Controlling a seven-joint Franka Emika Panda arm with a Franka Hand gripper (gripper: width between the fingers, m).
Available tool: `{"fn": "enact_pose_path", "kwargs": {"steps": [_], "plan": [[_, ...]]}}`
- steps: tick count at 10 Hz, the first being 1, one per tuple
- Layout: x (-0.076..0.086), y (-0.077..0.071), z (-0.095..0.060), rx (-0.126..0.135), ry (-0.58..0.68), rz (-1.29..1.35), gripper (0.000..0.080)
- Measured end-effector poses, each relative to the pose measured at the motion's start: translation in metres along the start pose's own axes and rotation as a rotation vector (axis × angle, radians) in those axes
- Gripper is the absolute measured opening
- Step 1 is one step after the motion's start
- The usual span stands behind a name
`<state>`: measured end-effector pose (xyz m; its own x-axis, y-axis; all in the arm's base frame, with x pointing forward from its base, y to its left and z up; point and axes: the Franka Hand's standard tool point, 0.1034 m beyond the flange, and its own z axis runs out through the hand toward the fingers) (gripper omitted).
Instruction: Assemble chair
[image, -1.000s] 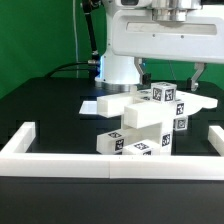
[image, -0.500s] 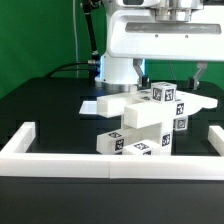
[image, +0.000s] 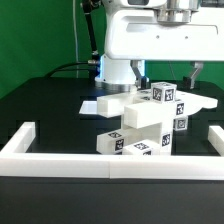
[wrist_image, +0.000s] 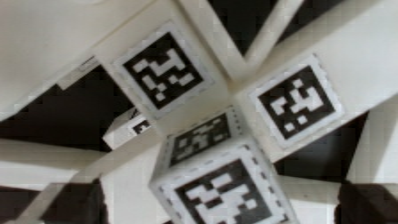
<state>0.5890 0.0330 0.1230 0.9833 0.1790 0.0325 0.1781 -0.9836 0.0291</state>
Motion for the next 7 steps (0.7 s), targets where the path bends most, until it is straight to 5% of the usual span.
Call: {"fn": "enact_pose_path", "kwargs": {"steps": [2,4,7], "plan": [[-0.0002,0.0003,0.0003,0.0,-0.001,0.019,0.0638],[-0.0002,0.0007,0.0004,-0.001,-0.001,0.02,0.0287],[-0.0003,0.0012,0.0005,-0.001,-0.001,0.052,0.0287]]}}
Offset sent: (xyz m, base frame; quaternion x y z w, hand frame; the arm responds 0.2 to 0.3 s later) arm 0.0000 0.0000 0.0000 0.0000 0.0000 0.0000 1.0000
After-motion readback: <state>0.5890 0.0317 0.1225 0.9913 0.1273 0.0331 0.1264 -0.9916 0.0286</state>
